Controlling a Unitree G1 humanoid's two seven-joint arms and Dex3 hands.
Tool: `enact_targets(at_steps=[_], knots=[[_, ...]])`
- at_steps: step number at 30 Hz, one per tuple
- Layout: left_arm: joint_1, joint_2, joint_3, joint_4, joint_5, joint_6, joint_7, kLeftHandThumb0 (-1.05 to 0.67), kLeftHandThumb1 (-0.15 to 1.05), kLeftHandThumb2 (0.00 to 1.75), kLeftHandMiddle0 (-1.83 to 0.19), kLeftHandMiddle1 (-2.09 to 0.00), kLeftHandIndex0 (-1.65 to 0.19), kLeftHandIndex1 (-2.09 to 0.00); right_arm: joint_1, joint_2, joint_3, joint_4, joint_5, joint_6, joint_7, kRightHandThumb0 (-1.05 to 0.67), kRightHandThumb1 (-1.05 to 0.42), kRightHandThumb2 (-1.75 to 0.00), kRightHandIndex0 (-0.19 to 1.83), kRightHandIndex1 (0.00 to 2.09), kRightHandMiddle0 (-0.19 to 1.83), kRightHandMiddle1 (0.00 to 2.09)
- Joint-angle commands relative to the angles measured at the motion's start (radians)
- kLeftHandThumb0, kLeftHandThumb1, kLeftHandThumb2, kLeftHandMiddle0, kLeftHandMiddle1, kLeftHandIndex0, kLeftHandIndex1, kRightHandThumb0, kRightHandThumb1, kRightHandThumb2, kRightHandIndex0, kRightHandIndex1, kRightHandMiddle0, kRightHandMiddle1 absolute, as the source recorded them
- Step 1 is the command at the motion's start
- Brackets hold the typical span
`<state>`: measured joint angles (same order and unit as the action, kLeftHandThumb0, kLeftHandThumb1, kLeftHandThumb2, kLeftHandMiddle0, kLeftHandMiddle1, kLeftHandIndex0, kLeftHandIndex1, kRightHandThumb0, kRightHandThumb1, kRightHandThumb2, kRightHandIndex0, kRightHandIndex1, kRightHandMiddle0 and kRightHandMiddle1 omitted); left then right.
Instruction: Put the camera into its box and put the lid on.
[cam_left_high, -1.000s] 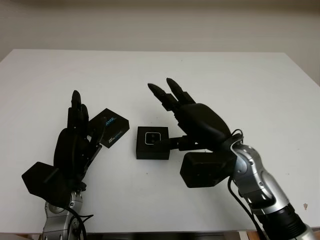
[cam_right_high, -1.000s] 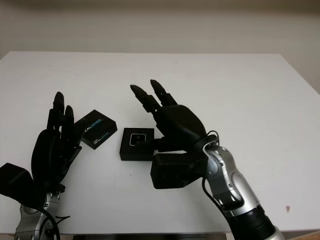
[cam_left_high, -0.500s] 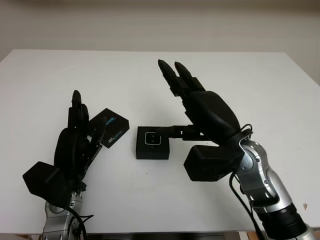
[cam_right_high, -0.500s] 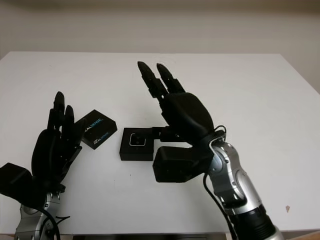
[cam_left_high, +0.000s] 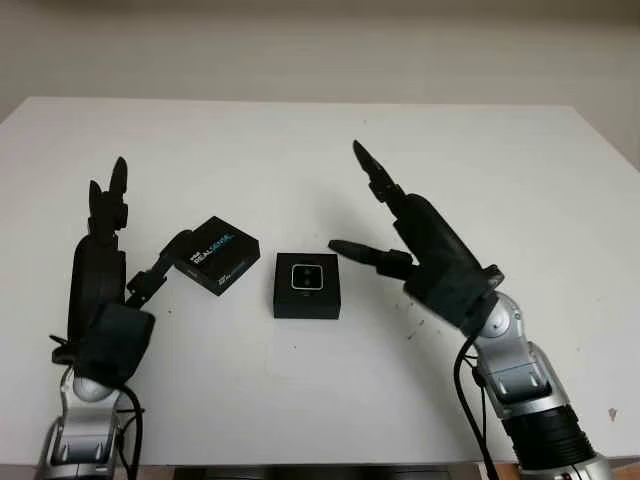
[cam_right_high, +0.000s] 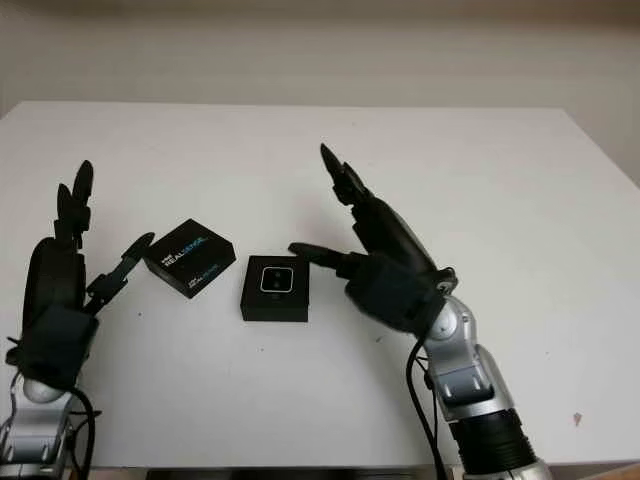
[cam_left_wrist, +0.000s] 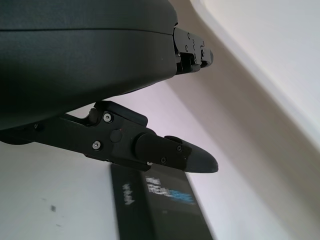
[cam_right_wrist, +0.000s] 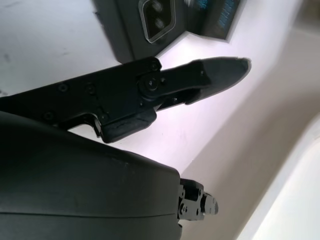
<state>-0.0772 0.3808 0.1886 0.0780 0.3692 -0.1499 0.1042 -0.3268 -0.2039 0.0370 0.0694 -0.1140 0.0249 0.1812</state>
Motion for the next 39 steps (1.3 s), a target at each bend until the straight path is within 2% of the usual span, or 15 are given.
enact_targets(at_steps=[1, 7, 12, 15, 24, 31, 39], knots=[[-0.018, 0.034, -0.025, 0.006, 0.012, 0.016, -0.031, -0.69, 1.02, 0.05, -0.01, -0.01, 0.03, -0.04, -0.037, 0.034, -0.048, 0.025, 0.061, 0.008, -0.021, -0.76, -1.05, -0.14, -0.19, 0.0, -0.18, 0.02], [-0.045, 0.08, -0.065, 0.041, 0.006, 0.029, -0.104, -0.8, 0.99, 0.05, 0.07, -0.03, 0.09, -0.03, -0.057, 0.045, -0.081, 0.02, 0.103, 0.071, -0.059, -0.72, -1.05, -0.24, -0.19, 0.01, -0.18, 0.03], [-0.061, 0.077, -0.094, 0.046, 0.012, 0.068, -0.127, -0.8, 0.98, 0.05, 0.04, -0.06, 0.08, -0.05, -0.061, 0.04, -0.109, 0.022, 0.124, 0.085, -0.082, -0.66, -1.05, -0.29, -0.17, 0.03, -0.16, 0.05], [-0.069, 0.085, -0.119, 0.054, 0.029, 0.079, -0.135, -0.79, 0.98, 0.05, 0.04, -0.06, 0.08, -0.05, -0.071, 0.027, -0.132, 0.037, 0.144, 0.086, -0.077, -0.67, -1.05, -0.33, -0.16, 0.04, -0.15, 0.05], [-0.106, 0.098, -0.166, 0.091, 0.015, 0.073, -0.19, -0.85, 0.96, 0.05, 0.1, -0.05, 0.11, -0.04, -0.061, 0.028, -0.144, 0.022, 0.152, 0.109, -0.09, -0.63, -1.05, -0.35, -0.17, 0.04, -0.15, 0.06], [-0.149, 0.103, -0.201, 0.139, 0.033, 0.066, -0.188, -0.83, 0.95, 0.05, 0.09, -0.05, 0.12, -0.05, -0.058, 0.039, -0.14, 0.032, 0.153, 0.083, -0.104, -0.64, -1.05, -0.33, -0.16, 0.05, -0.15, 0.06], [-0.212, 0.122, -0.256, 0.206, 0.124, 0.069, -0.159, -0.81, 0.96, 0.05, 0.09, -0.06, 0.11, -0.06, -0.048, 0.055, -0.14, 0.015, 0.162, 0.092, -0.118, -0.63, -1.05, -0.33, -0.17, 0.05, -0.14, 0.06]])
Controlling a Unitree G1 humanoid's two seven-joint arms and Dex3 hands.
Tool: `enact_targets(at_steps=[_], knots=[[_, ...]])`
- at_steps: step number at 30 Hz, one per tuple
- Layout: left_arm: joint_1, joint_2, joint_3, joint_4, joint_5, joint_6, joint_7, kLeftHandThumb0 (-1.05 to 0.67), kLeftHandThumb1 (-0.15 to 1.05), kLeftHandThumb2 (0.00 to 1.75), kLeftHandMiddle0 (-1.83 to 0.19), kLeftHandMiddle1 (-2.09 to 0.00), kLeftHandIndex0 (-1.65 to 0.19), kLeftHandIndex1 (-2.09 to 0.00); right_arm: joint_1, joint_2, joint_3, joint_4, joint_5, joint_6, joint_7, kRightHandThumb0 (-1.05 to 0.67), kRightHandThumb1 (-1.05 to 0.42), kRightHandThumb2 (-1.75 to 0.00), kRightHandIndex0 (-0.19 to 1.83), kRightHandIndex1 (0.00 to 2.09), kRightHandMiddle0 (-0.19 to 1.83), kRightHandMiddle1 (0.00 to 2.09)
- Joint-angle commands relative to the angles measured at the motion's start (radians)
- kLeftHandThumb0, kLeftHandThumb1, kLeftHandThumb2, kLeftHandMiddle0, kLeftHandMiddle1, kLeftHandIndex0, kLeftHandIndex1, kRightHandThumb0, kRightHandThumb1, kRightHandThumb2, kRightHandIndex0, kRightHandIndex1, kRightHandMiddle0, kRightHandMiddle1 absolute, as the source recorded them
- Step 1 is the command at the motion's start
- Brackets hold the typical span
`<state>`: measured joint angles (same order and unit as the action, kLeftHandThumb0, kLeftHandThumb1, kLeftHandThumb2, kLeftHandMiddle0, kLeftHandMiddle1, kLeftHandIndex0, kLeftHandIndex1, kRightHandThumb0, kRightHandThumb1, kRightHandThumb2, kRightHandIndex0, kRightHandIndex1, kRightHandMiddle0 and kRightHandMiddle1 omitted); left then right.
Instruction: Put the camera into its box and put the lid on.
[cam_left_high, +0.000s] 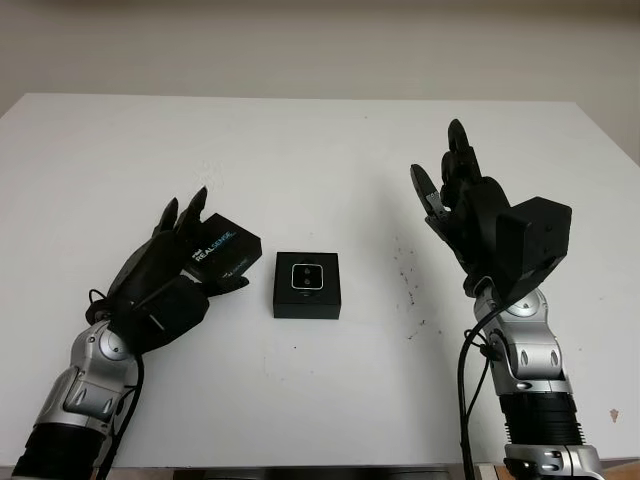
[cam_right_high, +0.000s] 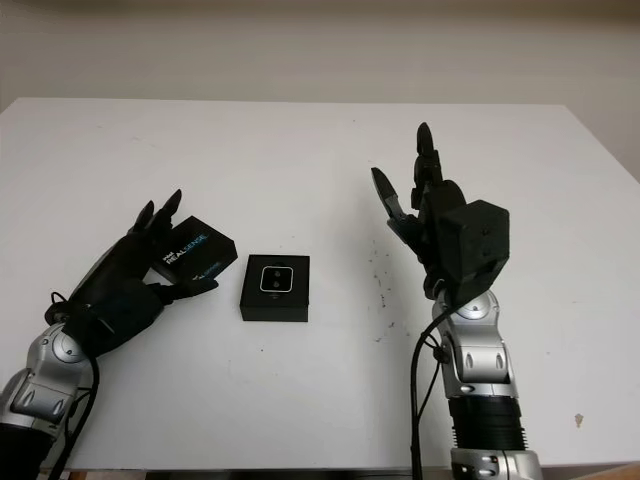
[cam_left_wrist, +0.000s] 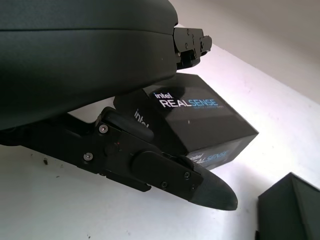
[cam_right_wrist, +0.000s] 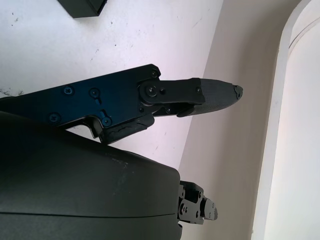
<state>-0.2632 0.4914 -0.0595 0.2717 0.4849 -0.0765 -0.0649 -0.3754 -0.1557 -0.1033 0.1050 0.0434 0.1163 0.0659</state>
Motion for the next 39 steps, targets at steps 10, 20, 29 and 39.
enact_targets(at_steps=[10, 20, 29, 39], knots=[[-0.076, 0.019, -0.045, 0.113, 0.03, -0.047, 0.047, -0.67, 0.93, 0.05, -0.03, -0.08, -0.05, -0.11, 0.017, 0.013, 0.003, -0.034, 0.002, 0.004, -0.014, -0.65, -1.05, -0.3, -0.16, 0.05, -0.11, 0.07], [-0.07, -0.001, -0.027, 0.169, -0.045, -0.148, 0.103, -0.46, 1.02, 0.06, -0.38, -0.56, -0.42, -0.27, 0.02, 0.014, 0.008, -0.026, -0.005, -0.008, -0.02, -0.61, -1.05, -0.27, -0.15, 0.06, -0.1, 0.06], [-0.06, -0.007, -0.029, 0.173, -0.071, -0.156, 0.122, -0.27, 1.05, 0.11, -0.34, -1.34, -0.38, -0.95, 0.021, 0.017, 0.009, -0.021, -0.012, -0.011, -0.037, -0.57, -1.05, -0.24, -0.13, 0.06, -0.08, 0.07], [-0.052, -0.015, -0.017, 0.167, -0.096, -0.179, 0.153, -0.19, 1.05, 0.09, -0.3, -1.46, -0.29, -1.11, 0.022, 0.022, 0.013, -0.002, -0.029, -0.027, -0.056, -0.54, -1.05, -0.22, -0.11, 0.07, -0.05, 0.07]])
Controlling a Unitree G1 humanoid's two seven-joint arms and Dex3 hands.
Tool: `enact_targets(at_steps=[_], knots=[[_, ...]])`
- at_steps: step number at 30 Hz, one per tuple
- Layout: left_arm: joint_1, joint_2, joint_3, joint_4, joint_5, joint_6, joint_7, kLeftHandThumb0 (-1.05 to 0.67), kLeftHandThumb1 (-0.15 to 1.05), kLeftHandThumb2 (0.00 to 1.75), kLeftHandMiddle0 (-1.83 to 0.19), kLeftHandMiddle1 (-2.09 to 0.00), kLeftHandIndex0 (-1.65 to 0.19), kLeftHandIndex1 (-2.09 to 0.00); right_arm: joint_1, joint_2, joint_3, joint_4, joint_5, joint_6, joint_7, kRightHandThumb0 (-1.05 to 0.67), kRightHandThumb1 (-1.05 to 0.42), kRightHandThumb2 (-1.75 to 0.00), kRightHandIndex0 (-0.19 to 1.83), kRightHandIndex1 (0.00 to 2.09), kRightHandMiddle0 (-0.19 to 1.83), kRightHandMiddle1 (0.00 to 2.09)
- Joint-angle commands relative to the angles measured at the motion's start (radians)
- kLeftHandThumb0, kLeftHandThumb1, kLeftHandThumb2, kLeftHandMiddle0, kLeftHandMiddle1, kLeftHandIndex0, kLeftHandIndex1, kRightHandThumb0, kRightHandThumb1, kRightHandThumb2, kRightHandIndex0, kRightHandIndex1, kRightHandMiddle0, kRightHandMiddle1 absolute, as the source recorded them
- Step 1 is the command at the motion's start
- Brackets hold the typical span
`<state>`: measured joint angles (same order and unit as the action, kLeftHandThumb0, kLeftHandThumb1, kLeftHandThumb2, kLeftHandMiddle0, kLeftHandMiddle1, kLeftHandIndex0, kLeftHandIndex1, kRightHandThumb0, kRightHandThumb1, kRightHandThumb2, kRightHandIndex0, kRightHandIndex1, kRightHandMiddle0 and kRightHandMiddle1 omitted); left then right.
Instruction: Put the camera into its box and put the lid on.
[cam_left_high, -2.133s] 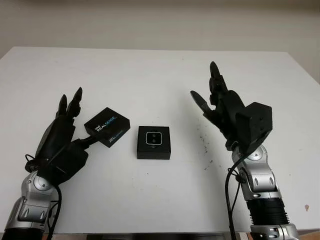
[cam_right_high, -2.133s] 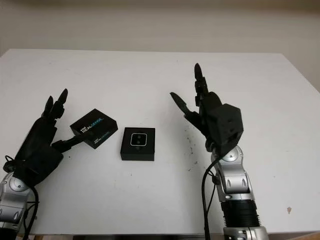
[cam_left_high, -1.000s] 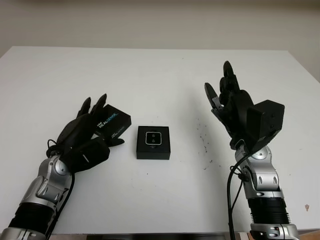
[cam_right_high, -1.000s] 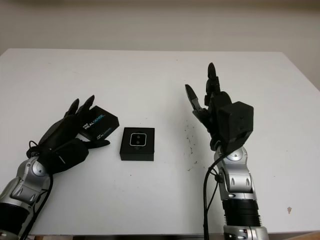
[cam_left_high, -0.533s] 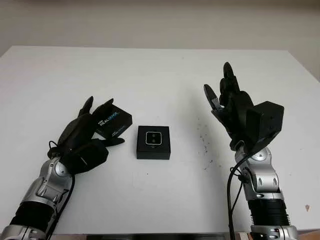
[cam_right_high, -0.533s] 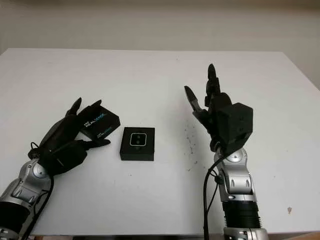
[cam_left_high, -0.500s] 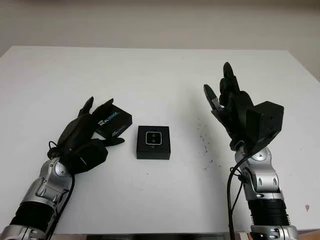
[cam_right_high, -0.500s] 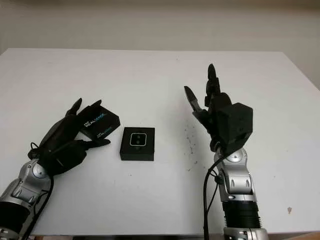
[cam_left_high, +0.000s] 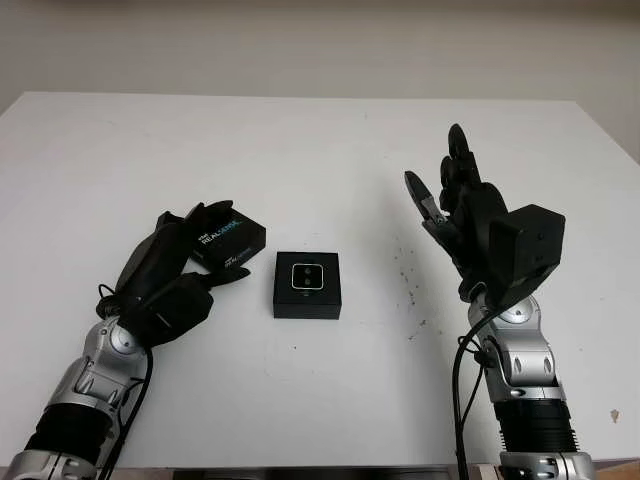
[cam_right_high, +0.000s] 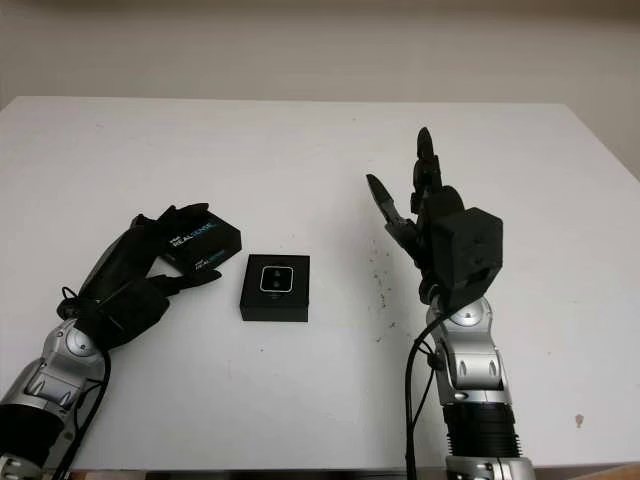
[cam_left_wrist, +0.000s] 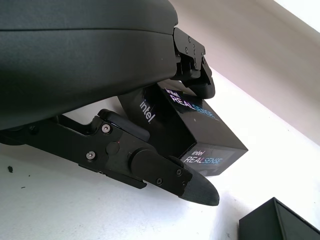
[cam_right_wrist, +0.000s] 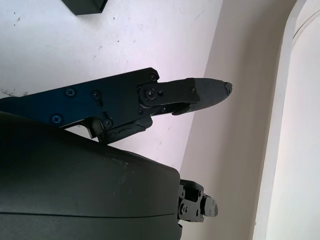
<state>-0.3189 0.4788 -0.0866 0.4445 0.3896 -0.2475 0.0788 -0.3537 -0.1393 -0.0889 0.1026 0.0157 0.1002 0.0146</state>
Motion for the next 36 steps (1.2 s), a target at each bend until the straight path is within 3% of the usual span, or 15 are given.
enact_targets(at_steps=[1, 10, 15, 23, 27, 31, 36], knots=[[0.005, -0.001, 0.013, -0.009, -0.002, -0.014, 0.014, -0.18, 1.05, 0.09, -0.29, -1.45, -0.28, -1.12, 0.001, 0.006, -0.002, 0.002, 0.003, -0.012, -0.002, -0.53, -1.05, -0.22, -0.11, 0.07, -0.05, 0.07], [0.013, -0.007, 0.061, -0.096, 0.002, -0.015, 0.083, -0.19, 1.04, 0.07, -0.24, -1.56, -0.25, -1.21, 0.006, 0.002, 0.0, 0.006, 0.011, -0.012, 0.018, -0.5, -1.05, -0.24, -0.12, 0.06, -0.07, 0.06], [0.033, -0.035, 0.105, -0.195, -0.083, -0.028, 0.056, -0.18, 1.05, 0.09, -0.18, -1.79, -0.2, -1.23, 0.009, 0.002, -0.002, 0.008, 0.012, -0.011, 0.021, -0.49, -1.05, -0.24, -0.12, 0.06, -0.08, 0.05], [0.075, -0.083, 0.153, -0.384, -0.167, 0.017, 0.012, -0.23, 1.05, 0.09, -0.26, -1.69, -0.2, -1.21, 0.01, 0.007, -0.005, 0.011, 0.019, -0.013, 0.022, -0.49, -1.05, -0.22, -0.11, 0.06, -0.06, 0.06], [0.091, -0.109, 0.172, -0.448, -0.286, -0.001, -0.065, -0.21, 1.05, 0.11, -0.26, -1.68, -0.19, -1.24, 0.011, 0.004, -0.003, 0.01, 0.021, -0.007, 0.024, -0.48, -1.05, -0.23, -0.12, 0.05, -0.07, 0.05], [0.105, -0.114, 0.176, -0.516, -0.379, 0.047, -0.159, -0.22, 1.05, 0.11, -0.28, -1.66, -0.19, -1.28, 0.007, 0.003, 0.0, 0.017, 0.016, -0.007, 0.022, -0.48, -1.05, -0.23, -0.12, 0.06, -0.07, 0.05], [0.082, -0.109, 0.171, -0.467, -0.462, 0.041, -0.289, -0.23, 1.05, 0.2, -0.27, -1.77, -0.18, -1.38, 0.002, 0.002, 0.002, 0.029, 0.016, -0.018, 0.028, -0.48, -1.05, -0.23, -0.12, 0.06, -0.07, 0.05]])
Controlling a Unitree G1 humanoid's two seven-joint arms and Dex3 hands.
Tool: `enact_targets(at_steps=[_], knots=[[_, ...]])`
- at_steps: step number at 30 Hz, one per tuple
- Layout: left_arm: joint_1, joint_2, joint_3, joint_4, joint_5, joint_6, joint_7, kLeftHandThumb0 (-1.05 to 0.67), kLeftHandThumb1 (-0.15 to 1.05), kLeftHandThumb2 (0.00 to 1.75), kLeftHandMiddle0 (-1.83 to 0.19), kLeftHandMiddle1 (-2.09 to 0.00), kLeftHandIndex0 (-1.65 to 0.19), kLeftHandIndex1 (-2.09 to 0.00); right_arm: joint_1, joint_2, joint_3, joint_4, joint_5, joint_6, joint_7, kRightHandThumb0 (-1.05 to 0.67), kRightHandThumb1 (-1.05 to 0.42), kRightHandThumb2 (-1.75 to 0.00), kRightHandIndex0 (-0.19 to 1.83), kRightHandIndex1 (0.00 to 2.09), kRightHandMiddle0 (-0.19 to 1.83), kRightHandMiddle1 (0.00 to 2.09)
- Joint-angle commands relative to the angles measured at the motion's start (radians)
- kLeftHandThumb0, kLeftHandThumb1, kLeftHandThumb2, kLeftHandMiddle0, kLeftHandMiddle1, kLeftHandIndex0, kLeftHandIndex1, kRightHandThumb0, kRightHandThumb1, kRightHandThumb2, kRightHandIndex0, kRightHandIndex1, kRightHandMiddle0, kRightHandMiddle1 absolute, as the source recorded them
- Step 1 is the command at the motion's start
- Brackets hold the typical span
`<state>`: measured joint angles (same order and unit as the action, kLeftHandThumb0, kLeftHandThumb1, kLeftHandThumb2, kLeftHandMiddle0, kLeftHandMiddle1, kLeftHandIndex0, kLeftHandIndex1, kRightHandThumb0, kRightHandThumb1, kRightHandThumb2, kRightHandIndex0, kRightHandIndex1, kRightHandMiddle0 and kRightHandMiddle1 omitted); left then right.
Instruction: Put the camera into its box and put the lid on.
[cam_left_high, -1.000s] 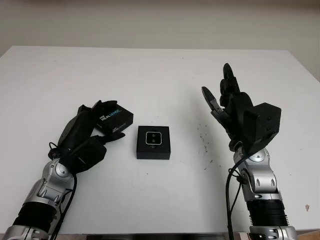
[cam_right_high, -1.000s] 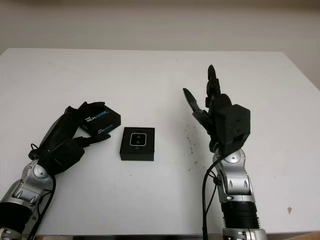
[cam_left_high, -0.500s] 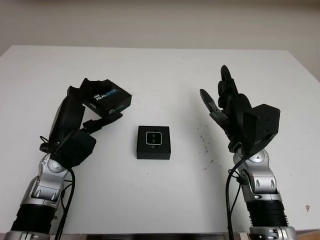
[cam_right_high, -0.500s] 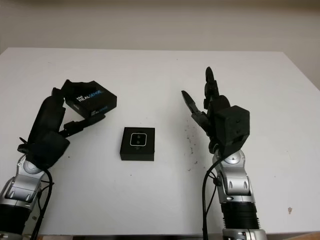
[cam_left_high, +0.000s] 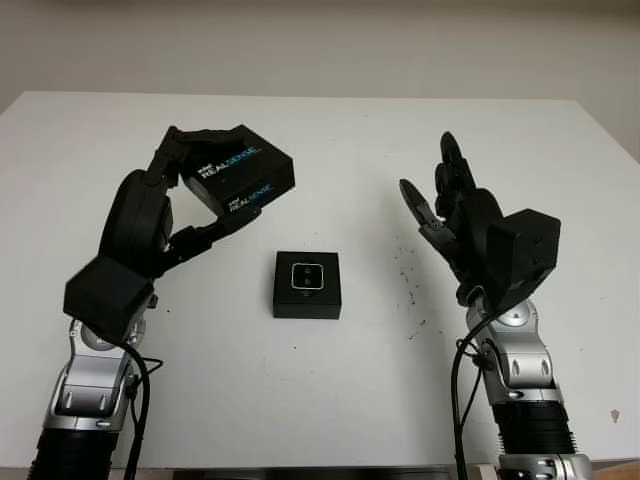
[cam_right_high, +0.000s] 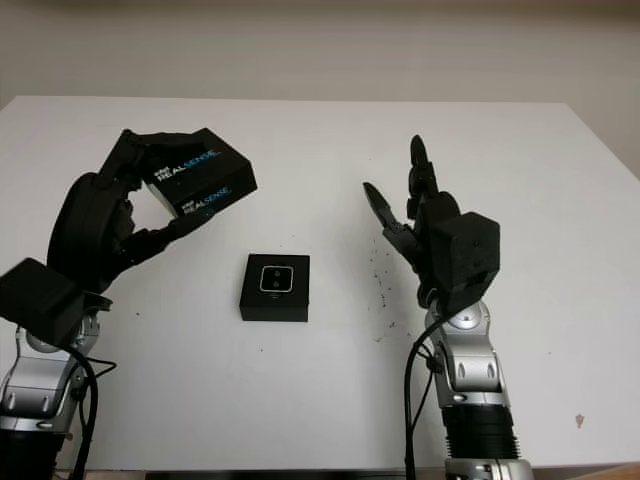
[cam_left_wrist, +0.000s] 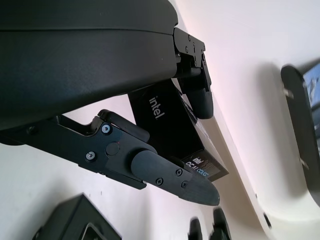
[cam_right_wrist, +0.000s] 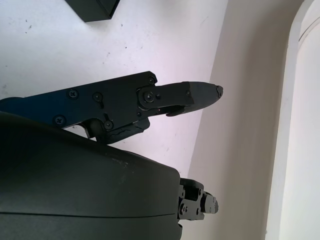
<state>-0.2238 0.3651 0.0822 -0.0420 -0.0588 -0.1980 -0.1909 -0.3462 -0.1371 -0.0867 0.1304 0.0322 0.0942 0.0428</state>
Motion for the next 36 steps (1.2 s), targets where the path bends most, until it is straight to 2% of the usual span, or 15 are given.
enact_targets(at_steps=[1, 5, 9, 14, 24, 32, 36], knots=[[-0.02, 0.004, 0.002, 0.036, -0.016, -0.014, -0.034, -0.23, 1.05, 0.21, -0.31, -1.81, -0.22, -1.42, -0.007, 0.0, 0.0, 0.005, -0.002, -0.013, 0.0, -0.48, -1.05, -0.23, -0.11, 0.06, -0.07, 0.06], [-0.067, 0.015, -0.007, 0.141, -0.055, -0.071, -0.154, -0.22, 1.05, 0.22, -0.32, -1.84, -0.24, -1.55, -0.011, -0.003, -0.003, 0.008, -0.001, -0.012, 0.002, -0.48, -1.05, -0.22, -0.11, 0.06, -0.07, 0.05], [-0.111, 0.017, -0.011, 0.229, -0.075, -0.108, -0.242, -0.27, 1.05, 0.2, -0.32, -1.8, -0.26, -1.58, -0.013, -0.004, -0.005, 0.009, -0.001, -0.01, 0.002, -0.47, -1.05, -0.22, -0.11, 0.06, -0.08, 0.05], [-0.159, 0.016, -0.019, 0.306, -0.103, -0.098, -0.331, -0.28, 1.05, 0.14, -0.35, -1.78, -0.32, -1.56, -0.02, -0.007, -0.007, 0.02, 0.0, -0.015, 0.005, -0.48, -1.05, -0.22, -0.12, 0.05, -0.08, 0.05], [-0.232, 0.009, -0.058, 0.449, -0.059, -0.127, -0.384, -0.27, 1.05, 0.12, -0.33, -1.88, -0.28, -1.68, -0.023, -0.008, -0.009, 0.033, 0.001, -0.033, 0.007, -0.47, -1.05, -0.22, -0.12, 0.05, -0.08, 0.05], [-0.271, 0.004, -0.094, 0.513, -0.016, -0.186, -0.411, -0.29, 1.05, 0.13, -0.33, -1.92, -0.3, -1.73, -0.017, -0.007, -0.013, 0.032, 0.001, -0.032, 0.002, -0.48, -1.05, -0.21, -0.11, 0.06, -0.07, 0.06], [-0.298, -0.008, -0.106, 0.568, 0.009, -0.23, -0.405, -0.32, 1.05, 0.14, -0.36, -2.02, -0.33, -1.78, -0.014, -0.013, -0.013, 0.035, -0.004, -0.038, 0.003, -0.48, -1.05, -0.22, -0.1, 0.06, -0.06, 0.06]])
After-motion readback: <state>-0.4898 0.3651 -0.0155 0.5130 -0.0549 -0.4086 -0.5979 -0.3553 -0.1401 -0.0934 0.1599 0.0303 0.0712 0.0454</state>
